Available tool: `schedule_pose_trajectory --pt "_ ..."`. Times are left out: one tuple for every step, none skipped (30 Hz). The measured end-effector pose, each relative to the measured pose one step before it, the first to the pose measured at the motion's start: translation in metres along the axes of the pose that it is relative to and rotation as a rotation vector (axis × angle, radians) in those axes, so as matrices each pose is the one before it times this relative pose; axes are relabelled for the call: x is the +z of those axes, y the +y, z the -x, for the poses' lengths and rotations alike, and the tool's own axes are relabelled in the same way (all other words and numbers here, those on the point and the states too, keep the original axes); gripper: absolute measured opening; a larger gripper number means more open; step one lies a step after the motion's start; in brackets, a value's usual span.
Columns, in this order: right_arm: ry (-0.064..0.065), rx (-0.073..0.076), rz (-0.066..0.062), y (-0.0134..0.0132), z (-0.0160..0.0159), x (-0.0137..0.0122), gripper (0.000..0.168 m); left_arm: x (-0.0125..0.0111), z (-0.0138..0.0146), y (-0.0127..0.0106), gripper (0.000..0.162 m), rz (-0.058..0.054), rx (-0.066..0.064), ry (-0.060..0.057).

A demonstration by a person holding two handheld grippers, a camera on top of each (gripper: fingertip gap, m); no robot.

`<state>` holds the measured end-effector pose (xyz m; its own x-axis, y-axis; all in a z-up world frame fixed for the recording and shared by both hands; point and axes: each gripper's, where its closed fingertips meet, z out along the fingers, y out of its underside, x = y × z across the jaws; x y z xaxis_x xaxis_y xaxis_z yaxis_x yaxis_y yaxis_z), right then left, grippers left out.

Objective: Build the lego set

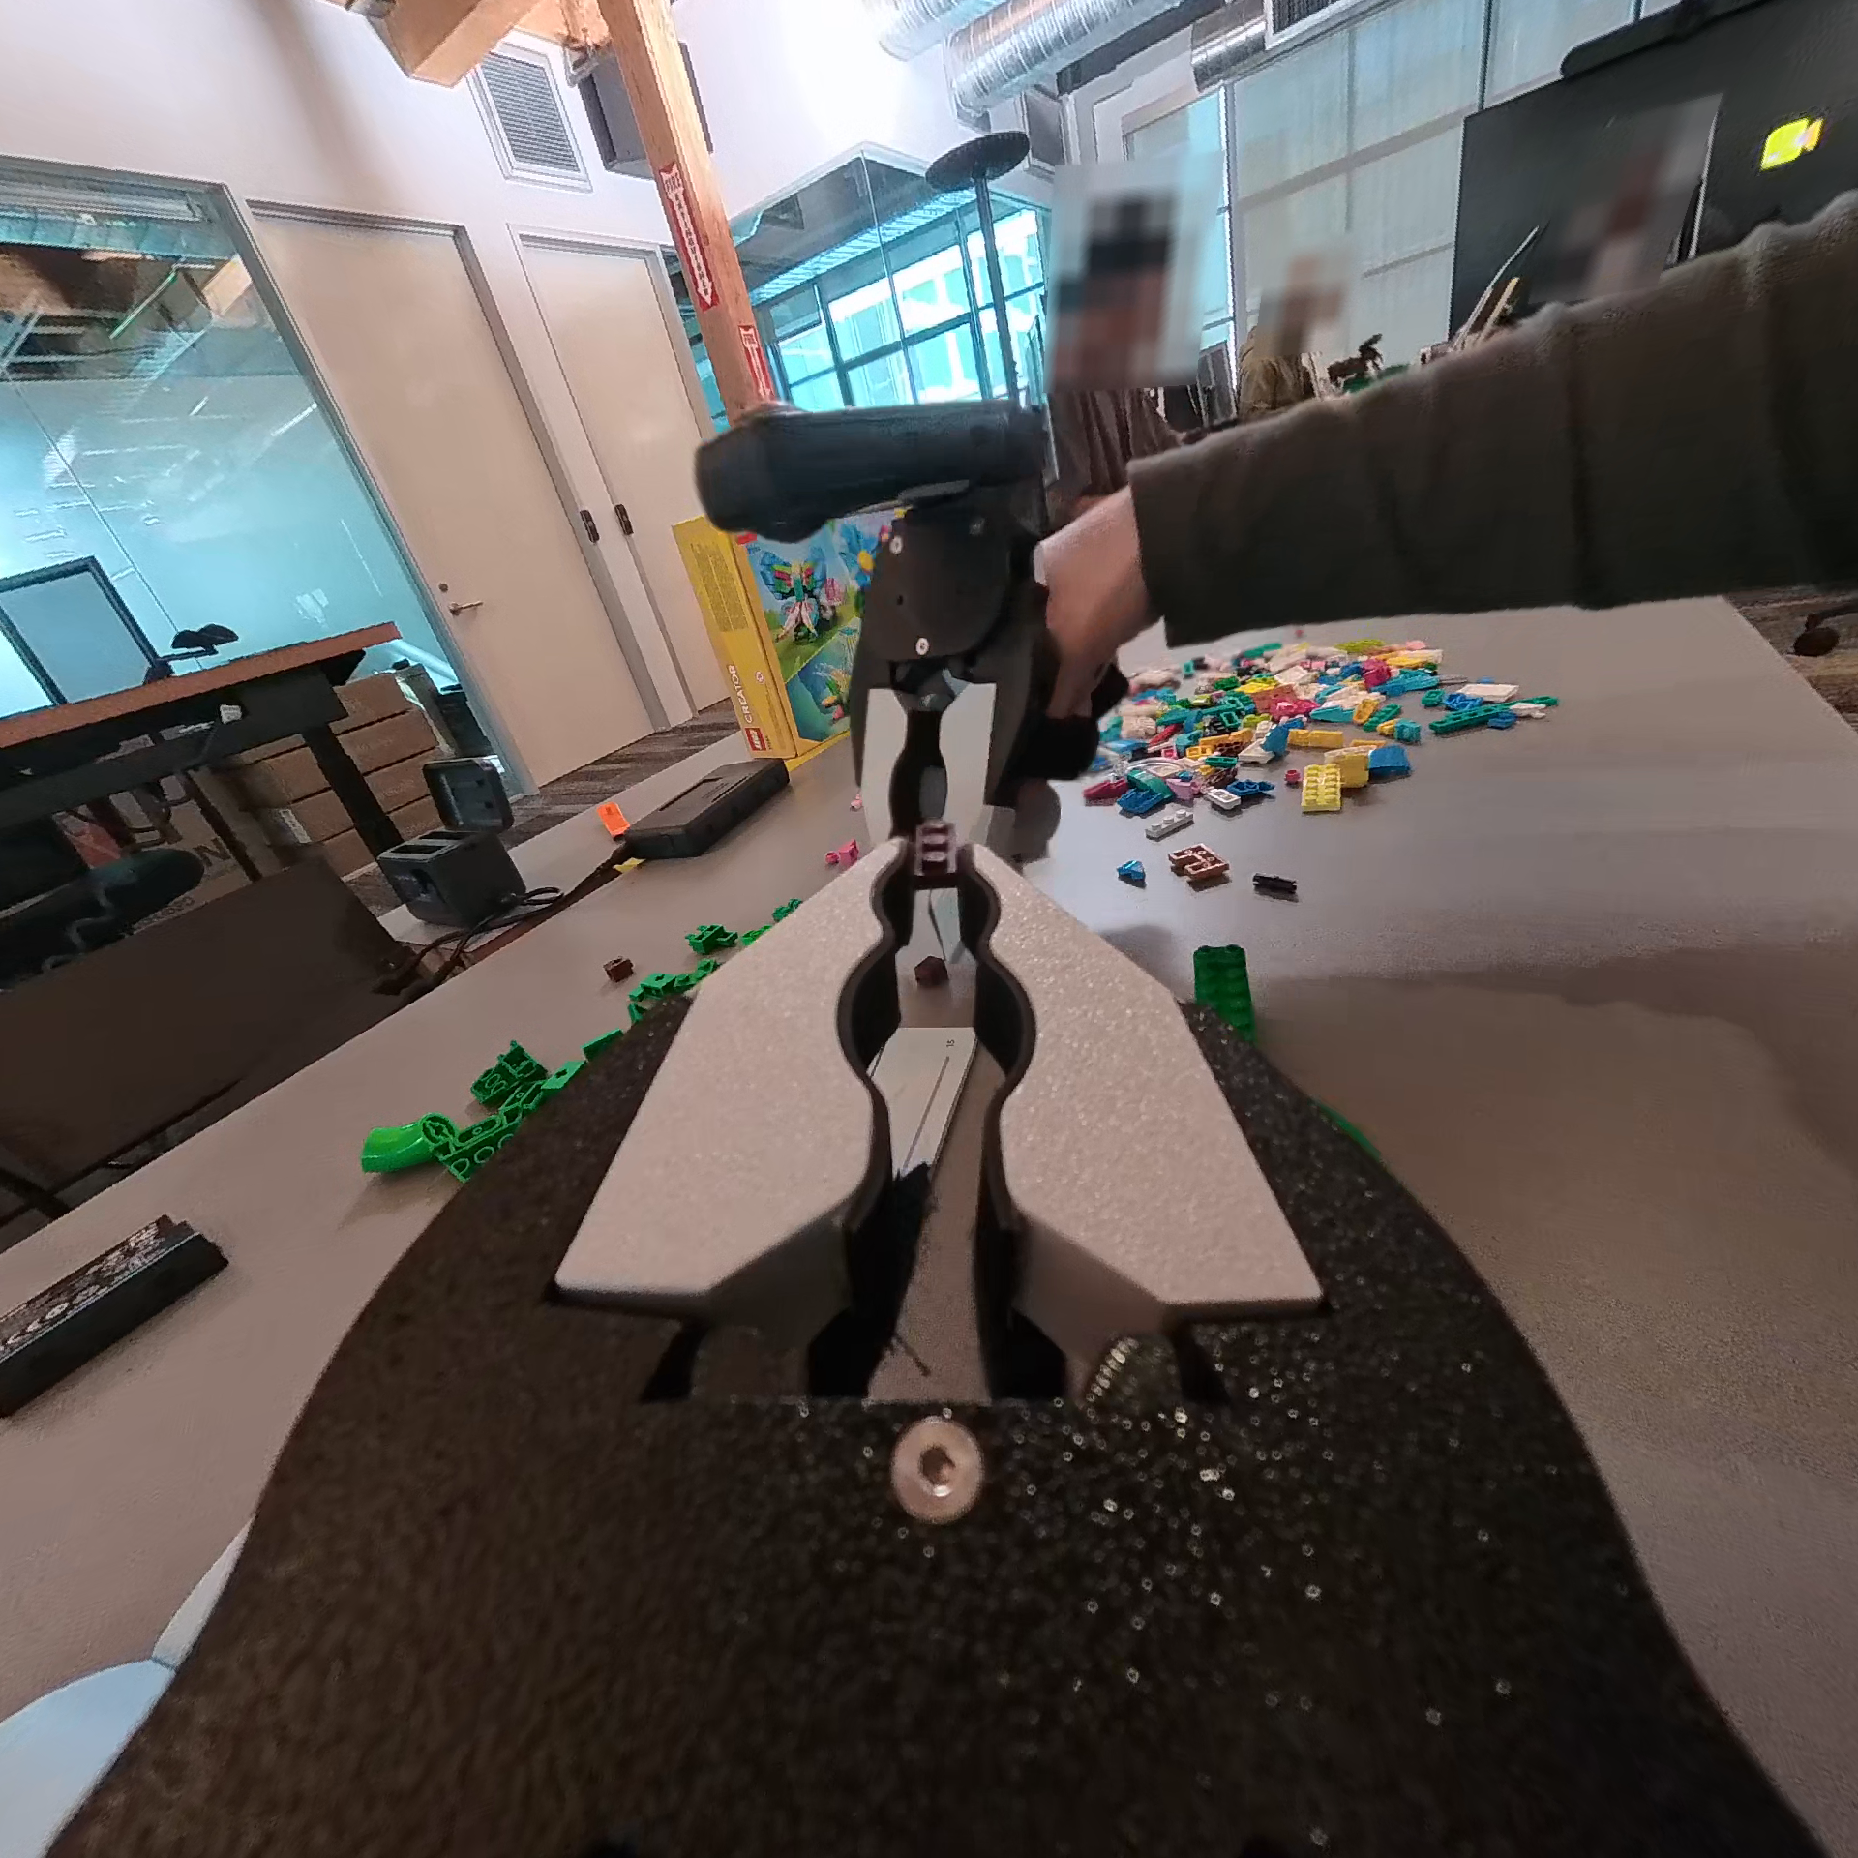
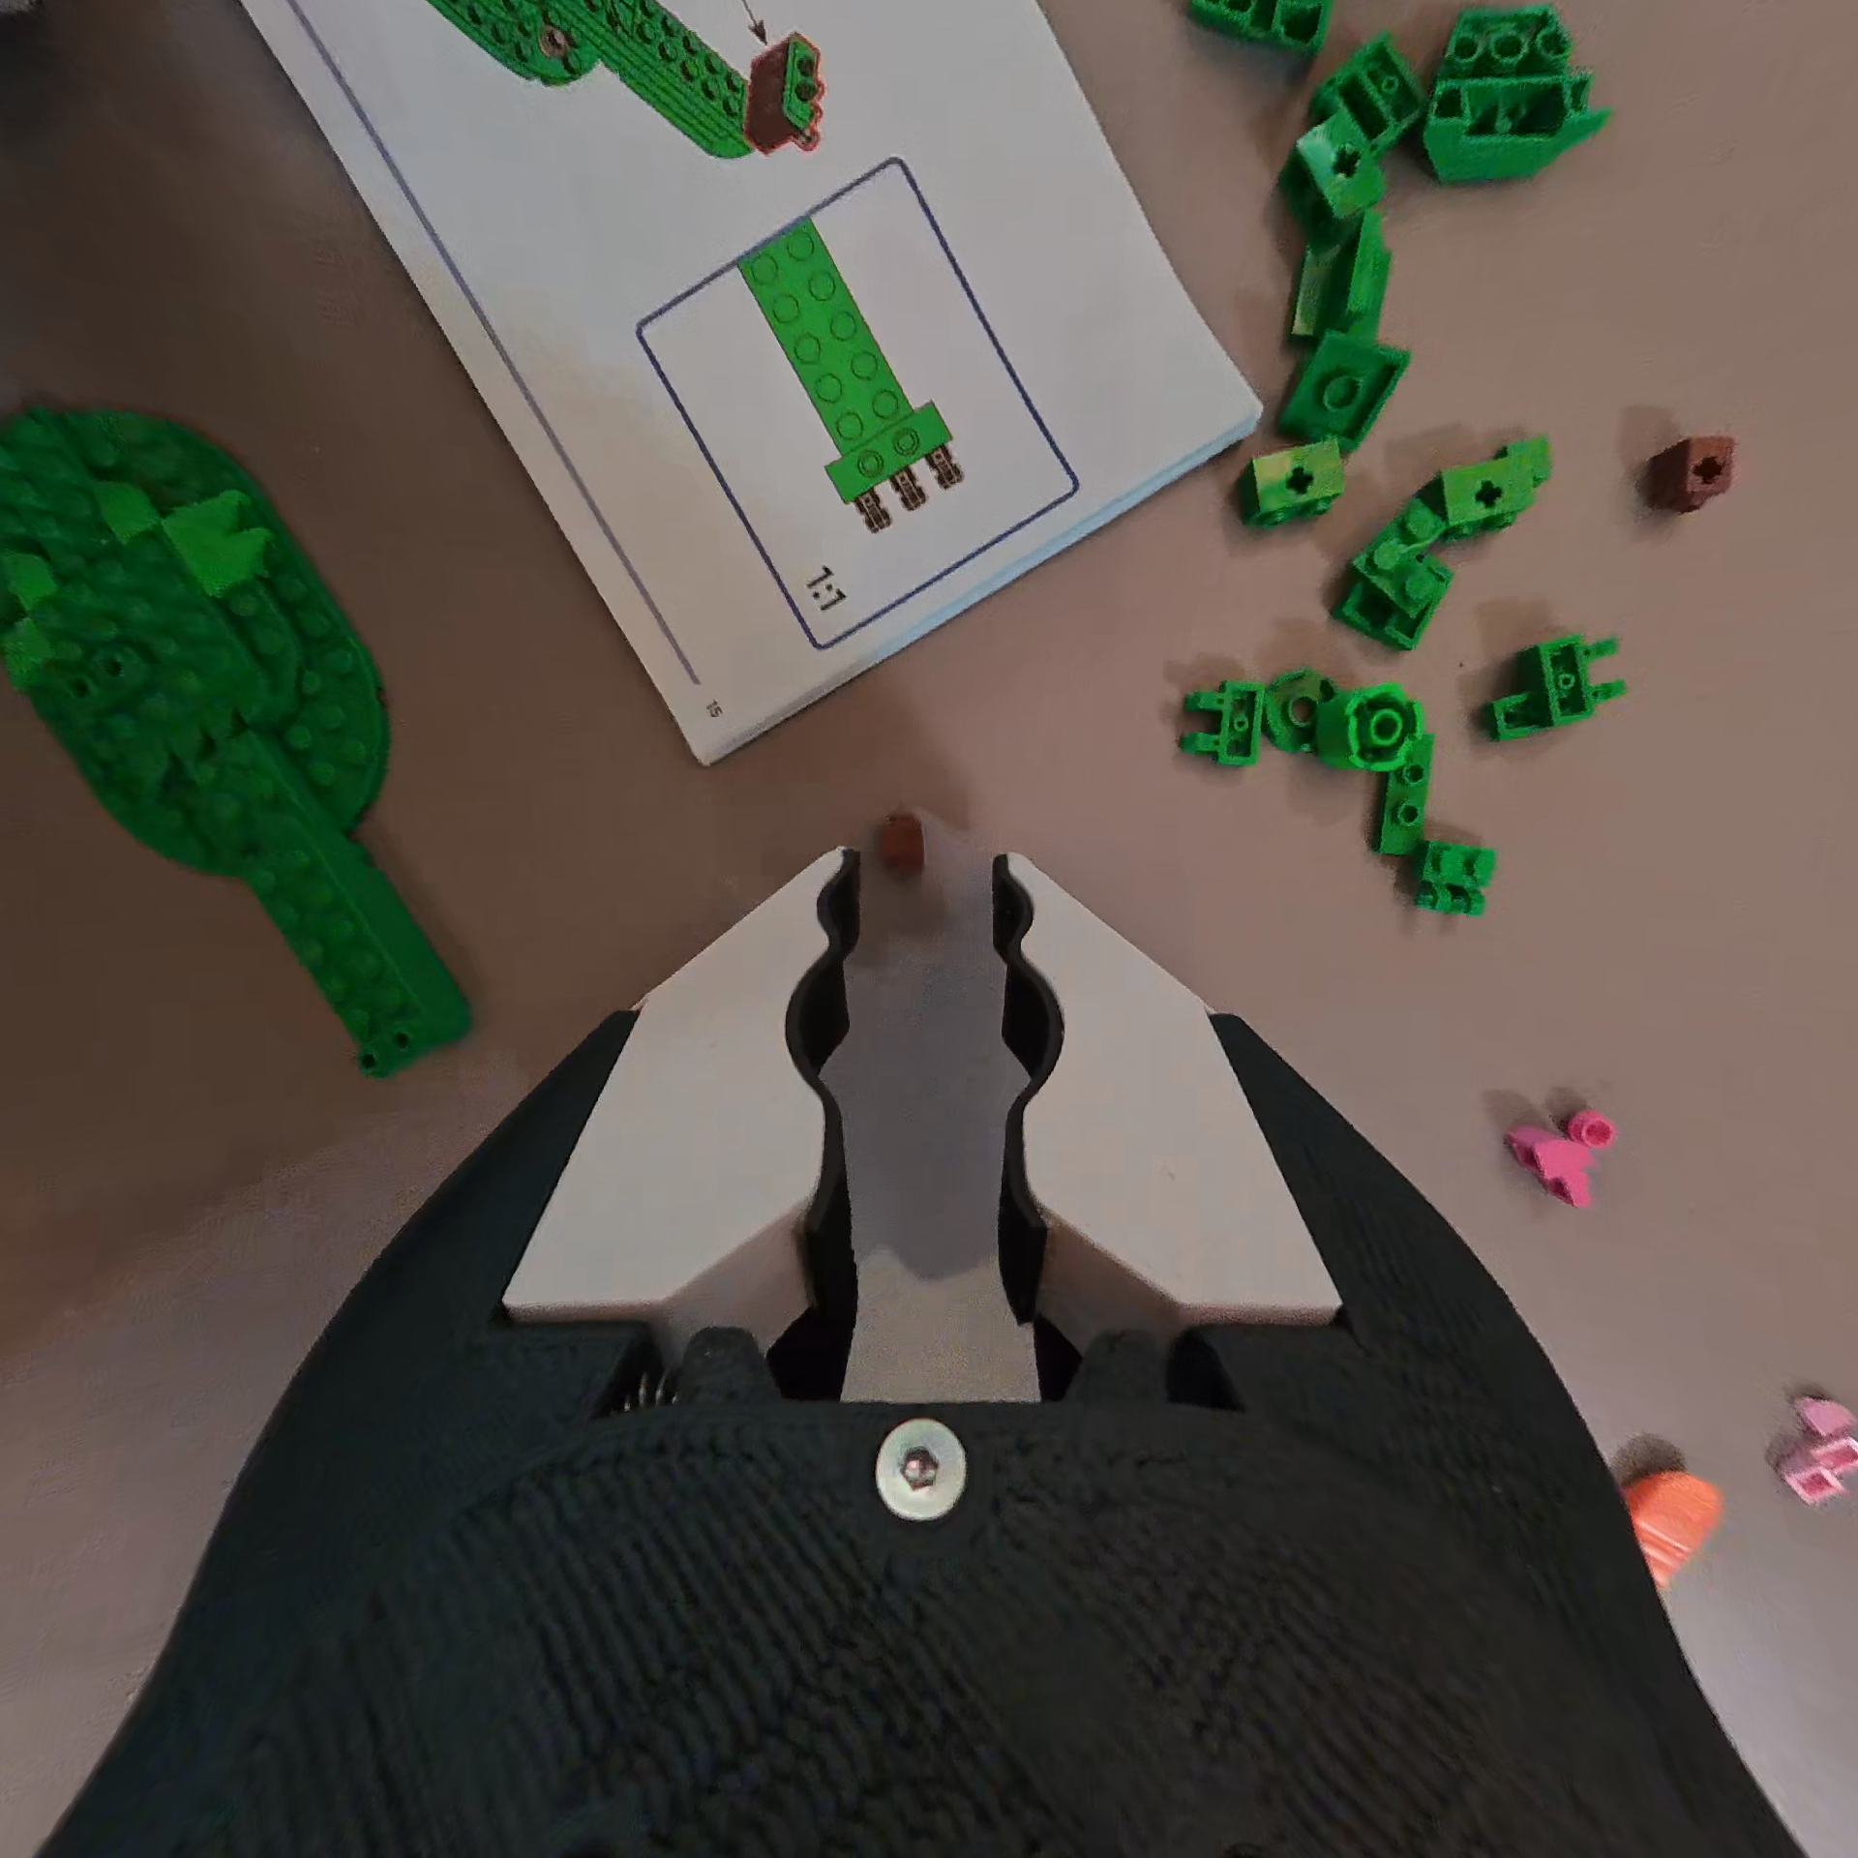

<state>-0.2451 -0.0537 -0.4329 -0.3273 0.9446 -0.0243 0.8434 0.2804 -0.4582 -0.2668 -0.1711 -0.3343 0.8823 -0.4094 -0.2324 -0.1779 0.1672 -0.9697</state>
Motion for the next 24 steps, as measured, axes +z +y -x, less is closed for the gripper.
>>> schedule_pose_trajectory --pt "0.0014 -0.0067 0.0304 -0.00117 0.00104 -0.00005 0.024 -0.00003 -0.00007 0.00006 0.006 0.0004 -0.0002 0.0004" --pt "0.0055 -0.018 0.0372 -0.00022 0.00095 0.00036 0.023 0.00008 -0.00011 0.00011 0.006 0.0008 -0.0002 0.0004" --pt "0.0065 -0.0183 0.0371 -0.00034 0.00098 0.00056 0.022 0.00001 0.00004 0.00011 0.006 0.0006 -0.0002 0.0005" --pt "0.0071 -0.0178 0.0349 -0.0006 0.00102 0.00062 0.021 0.0 -0.00009 0.00001 0.006 0.0 -0.0003 0.0005" --pt "0.0066 -0.0191 0.0334 -0.0008 0.00099 0.00046 0.02 0.00012 -0.00003 0.00007 0.006 0.0009 -0.0003 0.0008" --pt "0.0088 -0.0176 0.0322 -0.00057 0.00039 0.0005 0.019 -0.00004 -0.00005 0.00008 0.006 0.0005 0.0 0.0004" --pt "0.0079 -0.0153 0.0332 -0.00036 0.00012 0.00061 0.018 0.00003 -0.00012 0.00009 0.006 0.0001 0.0005 0.0003" --pt "0.0037 -0.0104 0.0339 0.00011 0.00044 0.00081 0.018 0.00007 -0.00011 0.00012 0.006 0.0009 0.0001 0.0005" --pt "0.0052 -0.0087 0.0384 0.00106 -0.00027 0.00107 0.018 0.00009 -0.00011 0.00009 0.006 0.0007 0.0003 0.0006" --pt "0.0069 -0.0127 0.0425 0.00217 -0.0006 0.00126 0.018 -0.00002 -0.00022 -0.00001 0.005 0.0003 0.0009 0.0004" --pt "0.0022 -0.0111 0.0387 0.00213 -0.00029 0.00144 0.018 0.00007 -0.00014 0.00013 0.006 0.001 0.0005 0.0009" --pt "-0.0005 -0.0098 0.0264 0.00086 -0.00046 0.00173 0.018 0.00009 -0.00006 0.00008 0.006 0.0006 0.0008 0.0005" --pt "0.0072 -0.0145 0.0116 -0.00073 -0.00188 0.00149 0.018 -0.00005 -0.00016 0.00007 0.005 0.0 0.0006 0.0004" --pt "0.0037 -0.0122 -0.0019 -0.00178 -0.00148 0.0004 0.015 0.0001 -0.0001 0.00007 0.006 0.0005 0.0005 0.0006" --pt "-0.0025 -0.0046 0.0019 -0.00049 -0.00082 0.00038 0.013 0.0 -0.00017 0.00006 0.006 0.0006 0.0003 0.0007" --pt "-0.0018 -0.0011 0.0041 0.00049 -0.00063 0.00029 0.008 0.00006 0.00005 -0.00001 0.006 0.0005 0.0001 0.0002" --pt "-0.0035 -0.0057 -0.0015 0.00054 0.00017 -0.00003 0.007 -0.00004 -0.00007 0.00009 0.006 0.0006 -0.0002 0.0004" --pt "-0.0053 -0.0043 -0.0093 0.00021 0.00066 -0.00043 0.007 -0.00004 -0.00002 0.00007 0.006 0.0005 -0.0009 -0.0003" --pt "-0.0008 0.0021 -0.0285 -0.00172 -0.00023 -0.00134 0.007 0.0 0.0004 0.0001 0.006 0.0008 -0.0029 -0.0017" --pt "-0.0036 0.0097 -0.0537 -0.00438 -0.00034 -0.00269 0.006 -0.00004 0.00054 0.00007 0.006 0.0016 -0.0055 -0.0021" --pt "-0.0044 0.0155 -0.0769 -0.00711 -0.00071 -0.00454 0.006 -0.00007 0.00063 0.0001 0.005 0.0013 -0.0073 -0.0015" --pt "-0.004 0.0129 -0.0995 -0.00983 -0.00046 -0.00649 0.006 -0.00011 0.00069 0.00019 0.005 0.0021 -0.012 -0.001" --pt "-0.0075 0.0136 -0.1126 -0.01209 0.00074 -0.00777 0.006 0.00001 0.00054 0.00027 0.005 0.0034 -0.0197 0.0035" --pt "-0.0118 0.0136 -0.1189 -0.01389 0.0024 -0.00856 0.006 0.00003 0.00042 0.00004 0.005 0.0032 -0.0285 0.0066"
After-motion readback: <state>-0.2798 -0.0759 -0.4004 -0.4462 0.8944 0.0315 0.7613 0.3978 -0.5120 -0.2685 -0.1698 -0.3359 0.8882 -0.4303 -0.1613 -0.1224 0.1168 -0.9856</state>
